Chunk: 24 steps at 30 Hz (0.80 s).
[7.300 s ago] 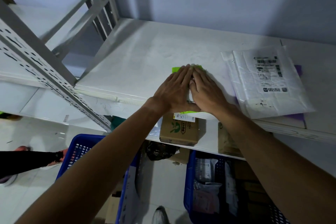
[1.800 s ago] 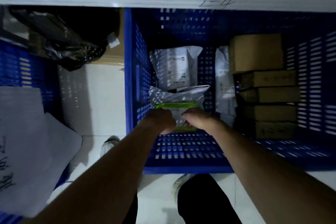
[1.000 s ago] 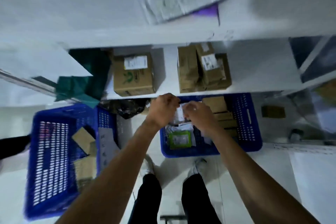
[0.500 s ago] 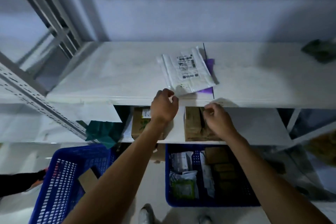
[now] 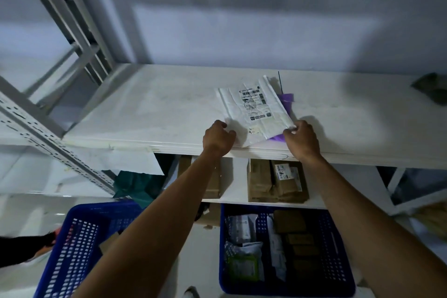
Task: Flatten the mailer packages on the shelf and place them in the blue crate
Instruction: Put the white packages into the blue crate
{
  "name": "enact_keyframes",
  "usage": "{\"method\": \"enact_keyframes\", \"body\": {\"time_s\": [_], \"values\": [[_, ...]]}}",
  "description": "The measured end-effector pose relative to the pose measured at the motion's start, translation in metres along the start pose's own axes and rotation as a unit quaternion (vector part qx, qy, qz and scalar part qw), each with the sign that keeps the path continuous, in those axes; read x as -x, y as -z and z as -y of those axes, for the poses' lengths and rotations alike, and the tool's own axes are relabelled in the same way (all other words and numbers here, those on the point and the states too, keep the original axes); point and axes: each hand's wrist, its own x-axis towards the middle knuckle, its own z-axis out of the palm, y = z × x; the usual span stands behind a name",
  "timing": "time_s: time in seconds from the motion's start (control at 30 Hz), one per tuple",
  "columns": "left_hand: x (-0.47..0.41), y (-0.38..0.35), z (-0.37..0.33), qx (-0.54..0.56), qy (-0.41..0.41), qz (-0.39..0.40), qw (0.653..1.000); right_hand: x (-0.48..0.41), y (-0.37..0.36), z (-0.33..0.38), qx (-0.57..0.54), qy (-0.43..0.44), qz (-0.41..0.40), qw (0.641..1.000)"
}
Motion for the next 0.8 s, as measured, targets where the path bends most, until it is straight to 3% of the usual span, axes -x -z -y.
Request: {"method": "enact_keyframes", "body": {"time_s": [0.37,0.5,0.6,0.67,0.8], "values": [[-0.025,0.007,0.001,0.038,0.025,0.008,0.999,-0.012,-0.002,0.02,0.007,0.016,-0.023,1.0],[-0.031,0.021,0.006,0.204,0.031,0.063,0.976,-0.013,-0.007,0.04,-0.071,0.02,0.017,0.997],[-0.031,0.037,0.013,0.282,0.046,0.054,0.957,-0.006,-0.018,0.057,-0.131,0.014,0.039,0.99],[-0.034,0.049,0.025,0.256,0.042,0.014,0.966,0.008,-0.033,0.067,-0.132,0.044,0.082,0.987],[-0.033,0.057,0.053,0.064,-0.011,-0.113,0.991,0.039,-0.075,0.085,-0.084,0.102,0.166,0.977]]}}
